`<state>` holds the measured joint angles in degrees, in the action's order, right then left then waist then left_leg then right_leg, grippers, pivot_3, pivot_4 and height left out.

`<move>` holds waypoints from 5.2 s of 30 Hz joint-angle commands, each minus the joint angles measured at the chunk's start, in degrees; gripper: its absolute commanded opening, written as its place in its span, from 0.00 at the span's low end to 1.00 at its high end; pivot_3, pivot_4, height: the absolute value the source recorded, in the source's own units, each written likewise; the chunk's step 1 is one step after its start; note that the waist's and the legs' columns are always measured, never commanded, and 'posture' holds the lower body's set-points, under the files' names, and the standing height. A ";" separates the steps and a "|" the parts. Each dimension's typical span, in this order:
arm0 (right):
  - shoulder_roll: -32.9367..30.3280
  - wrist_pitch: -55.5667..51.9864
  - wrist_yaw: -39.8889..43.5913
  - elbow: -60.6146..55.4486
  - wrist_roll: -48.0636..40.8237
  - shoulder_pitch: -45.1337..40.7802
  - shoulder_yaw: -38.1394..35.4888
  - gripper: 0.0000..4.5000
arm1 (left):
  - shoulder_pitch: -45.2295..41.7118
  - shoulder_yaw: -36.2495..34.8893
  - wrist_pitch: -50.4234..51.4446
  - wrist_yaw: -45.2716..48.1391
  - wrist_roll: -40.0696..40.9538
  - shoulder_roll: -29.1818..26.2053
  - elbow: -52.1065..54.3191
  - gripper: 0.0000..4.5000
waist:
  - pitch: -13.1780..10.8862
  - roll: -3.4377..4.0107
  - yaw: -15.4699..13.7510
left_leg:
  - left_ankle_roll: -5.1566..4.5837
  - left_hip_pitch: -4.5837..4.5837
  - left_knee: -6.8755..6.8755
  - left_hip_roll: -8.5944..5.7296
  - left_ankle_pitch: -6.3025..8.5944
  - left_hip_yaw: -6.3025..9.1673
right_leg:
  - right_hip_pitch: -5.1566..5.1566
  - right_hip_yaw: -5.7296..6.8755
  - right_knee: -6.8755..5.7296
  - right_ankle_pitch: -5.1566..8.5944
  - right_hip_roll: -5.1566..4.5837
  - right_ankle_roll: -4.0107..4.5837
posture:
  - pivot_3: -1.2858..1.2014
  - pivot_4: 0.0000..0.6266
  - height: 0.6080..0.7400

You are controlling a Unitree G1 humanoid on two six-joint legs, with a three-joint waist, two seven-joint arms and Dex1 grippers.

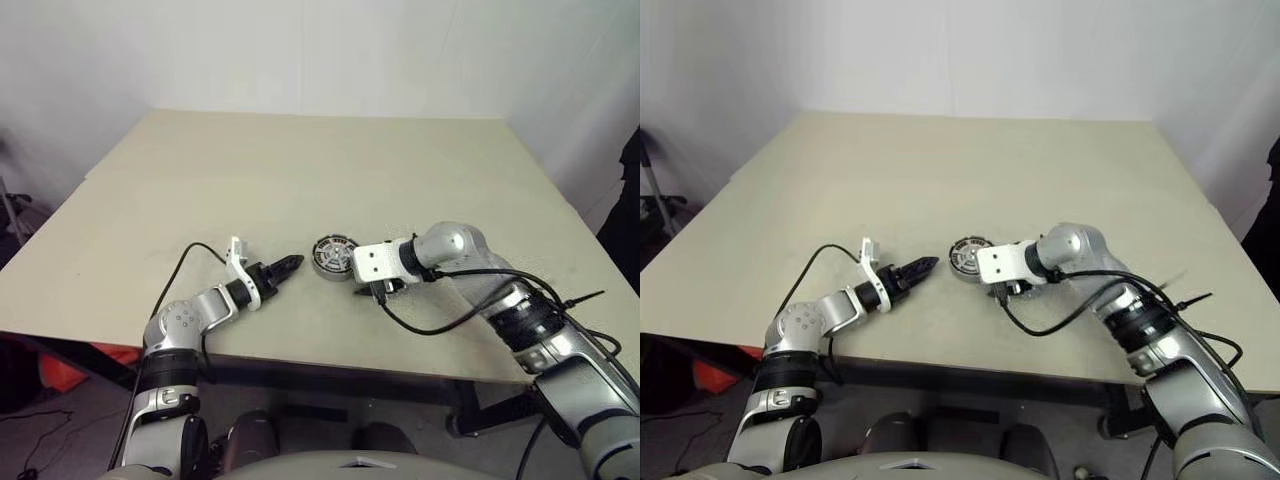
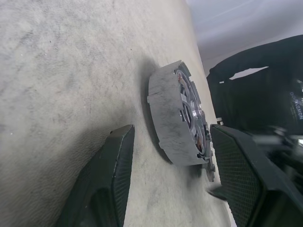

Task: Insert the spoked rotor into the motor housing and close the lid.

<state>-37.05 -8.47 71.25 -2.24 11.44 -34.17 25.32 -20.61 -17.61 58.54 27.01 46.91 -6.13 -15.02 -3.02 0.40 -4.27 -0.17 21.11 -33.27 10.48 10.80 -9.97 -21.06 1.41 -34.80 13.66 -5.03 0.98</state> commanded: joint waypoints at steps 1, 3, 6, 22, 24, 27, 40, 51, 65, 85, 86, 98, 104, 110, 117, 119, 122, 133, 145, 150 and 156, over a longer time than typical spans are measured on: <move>0.12 -8.56 -0.70 -9.42 -6.64 -0.35 -7.15 0.54 | -0.15 0.46 -0.57 -0.01 -1.04 -0.83 -1.06 0.60 | -0.01 0.01 0.04 | 0.00 -0.02 0.00 0.00 0.00 0.00 | 0.01 0.00 -0.01 0.00 0.00 0.00 | 0.52 0.00 1.00; 1.71 -16.40 -3.07 -11.98 -9.72 -0.39 -10.36 0.54 | -0.21 0.77 -0.66 0.43 -1.21 -0.99 -1.22 0.60 | 0.00 0.00 0.06 | 0.01 -0.10 -0.01 0.01 0.00 0.00 | 0.07 -0.01 -0.01 0.00 0.00 0.00 | 0.52 0.00 1.00; 9.58 -43.22 -13.40 -12.81 -16.49 -0.34 -22.88 0.54 | -0.73 2.19 -1.10 1.64 -2.00 -1.54 -1.25 0.60 | 0.00 0.00 0.13 | 0.05 -0.18 0.01 0.01 -0.02 0.00 | 0.13 -0.02 -0.02 0.00 0.01 -0.01 | 0.52 0.00 1.00; 12.27 -84.03 -44.95 -18.28 -65.60 21.64 -57.45 0.79 | -2.50 6.14 -1.10 5.08 -4.39 -2.74 -4.26 0.60 | 0.06 0.51 -2.73 | 0.62 -0.48 0.62 -0.08 -0.36 -0.06 | 0.08 -0.08 0.07 0.35 0.00 -0.46 | 0.52 0.00 1.00; 14.59 -84.03 -53.79 -15.76 -71.95 23.17 -57.98 0.95 | -2.33 6.18 -0.79 4.98 -4.52 -3.13 -4.00 0.60 | 0.08 0.44 -2.78 | 0.63 -0.58 0.66 -0.08 -0.36 -0.06 | 0.17 -0.07 0.09 0.37 -0.01 -0.48 | 0.52 0.00 1.00; 15.98 -84.03 -64.60 -14.38 -82.56 24.07 -57.68 1.00 | -2.08 5.98 -0.32 4.81 -4.41 -3.74 -3.42 0.60 | 0.09 0.53 -2.82 | 0.82 -0.59 0.85 -0.15 -0.47 -0.06 | 0.16 -0.06 0.21 0.38 -0.03 -0.49 | 0.52 0.00 1.00; 15.46 -69.96 -96.84 -6.15 -107.33 27.68 -46.38 1.00 | -2.16 5.22 1.02 4.42 -4.19 -5.81 -2.22 0.60 | 0.16 0.37 -2.11 | 1.00 -0.50 1.10 -0.12 -0.56 -0.07 | -0.04 -0.02 0.20 0.55 0.02 -0.63 | 0.52 0.00 1.00; 17.33 -56.30 -95.50 -0.71 -97.52 16.17 -41.78 1.00 | -1.87 6.89 1.25 4.64 -4.85 -5.82 -1.58 0.60 | 0.19 0.01 -1.14 | 1.26 -0.06 1.06 -0.18 -0.71 -0.04 | -0.32 -0.01 0.58 0.39 -0.07 -1.02 | 0.52 0.00 1.00; 15.57 -58.12 -91.59 -3.94 -100.89 6.31 -38.80 1.00 | -0.38 6.63 0.77 3.58 -4.90 -5.20 -0.66 0.60 | 0.21 0.04 -1.53 | 1.16 0.08 1.01 -0.47 -0.66 0.11 | -0.38 -0.02 0.20 0.17 -0.15 -1.15 | 0.52 0.00 1.00; -1.59 -40.61 -54.42 -16.05 -52.80 3.54 -6.06 1.00 | -1.12 5.24 -1.75 4.31 -4.96 -6.13 -3.09 0.60 | 0.20 -0.01 -1.79 | 1.27 0.02 0.98 -0.47 -0.72 0.20 | -0.25 -0.01 0.20 0.18 -0.18 -1.18 | 0.52 0.00 1.00; -4.08 -36.46 -49.72 -17.23 -48.45 4.16 -3.02 1.00 | -1.19 5.28 -1.97 4.68 -4.96 -6.28 -3.12 0.60 | 0.20 -0.03 -1.82 | 1.27 0.02 0.99 -0.45 -0.72 0.21 | -0.25 -0.01 0.20 0.20 -0.17 -1.15 | 0.52 0.00 1.00; 2.72 -24.11 -35.10 -7.12 -34.97 6.06 -2.69 1.00 | -2.64 6.03 -0.06 6.98 -3.32 -8.53 1.52 0.60 | 0.15 -0.13 -1.27 | 1.06 0.15 0.70 -0.23 -0.61 0.13 | -0.40 -0.01 0.09 -0.05 -0.04 -0.34 | 0.52 0.00 1.00; 4.91 -22.81 -32.87 -4.41 -30.48 6.63 -3.50 1.00 | -2.40 6.09 0.64 7.56 -2.87 -9.29 2.52 0.60 | 0.15 -0.12 -1.25 | 0.82 0.25 0.53 -0.17 -0.47 0.13 | -0.44 0.01 0.07 -0.02 0.00 -0.21 | 0.52 0.00 1.00; 4.63 -22.68 -30.74 -5.42 -27.34 8.98 -3.47 1.00 | -3.29 6.43 0.82 8.45 -2.76 -9.48 2.17 0.60 | 0.14 -0.13 -1.27 | 0.76 0.25 0.50 -0.17 -0.43 0.12 | -0.41 0.01 0.07 -0.01 0.00 -0.19 | 0.52 0.00 1.00; 4.20 -21.55 -29.09 -5.44 -23.90 11.34 -3.58 1.00 | -3.57 8.10 1.07 10.80 -3.28 -10.93 2.63 0.60 | 0.14 -0.13 -1.27 | 0.75 0.07 0.46 -0.15 -0.42 0.12 | -0.21 0.01 0.06 -0.01 0.00 -0.19 | 0.52 0.00 1.00; 4.60 -21.30 -29.16 -4.99 -23.29 11.57 -3.74 1.00 | -3.54 8.24 1.00 10.97 -3.36 -11.04 2.53 0.60 | 0.14 -0.13 -1.26 | 0.75 0.04 0.46 -0.15 -0.42 0.12 | -0.19 0.01 0.06 -0.01 0.00 -0.19 | 0.52 0.00 1.00; 5.59 -20.37 -29.85 -3.29 -21.84 11.43 -4.15 0.96 | -3.21 8.45 1.09 10.95 -3.37 -10.92 3.00 0.60 | 0.14 -0.13 -1.25 | 0.75 0.02 0.45 -0.15 -0.42 0.12 | -0.18 0.01 0.05 -0.01 0.00 -0.19 | 0.52 0.00 1.00; 6.50 -22.37 -28.54 -5.08 -22.71 8.80 -8.55 0.67 | -0.78 9.10 1.50 9.82 -3.14 -9.94 6.50 0.60 | 0.12 -0.12 -1.24 | 0.73 0.04 0.43 -0.14 -0.42 0.12 | -0.19 0.01 0.04 -0.01 0.00 -0.19 | 0.52 0.00 1.00; 15.00 -35.88 -35.45 0.59 -25.06 -0.37 -13.75 0.67 | 0.58 10.18 0.09 9.61 -5.21 -9.91 5.74 0.60 | 0.06 -0.06 -1.27 | 0.71 0.13 0.43 -0.13 -0.41 0.08 | -0.28 0.01 0.02 -0.01 0.02 -0.15 | 0.52 0.00 1.00; 17.42 -34.29 -38.35 7.17 -21.57 -1.57 -11.92 0.67 | 0.12 9.84 -0.33 9.75 -5.47 -10.25 4.83 0.60 | 0.05 -0.05 -1.19 | 0.78 0.09 0.43 -0.11 -0.44 0.08 | -0.28 0.01 -0.01 -0.01 0.03 -0.15 | 0.52 0.00 1.00; 19.51 -32.67 -39.86 11.52 -19.85 -2.28 -12.72 0.67 | 0.58 9.44 -0.53 9.92 -5.63 -10.63 4.90 0.60 | 0.05 -0.05 -1.04 | 0.82 0.00 0.43 -0.10 -0.47 0.08 | -0.22 0.01 -0.04 -0.01 0.03 -0.14 | 0.52 0.00 1.00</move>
<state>-18.03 -42.60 32.10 9.24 -8.93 -34.88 13.59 -19.89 -7.41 58.64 36.97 41.64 -16.01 -10.43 -2.97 0.34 -5.31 0.66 21.10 -32.84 10.39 10.33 -9.89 -21.27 1.42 -34.83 13.64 -4.99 0.85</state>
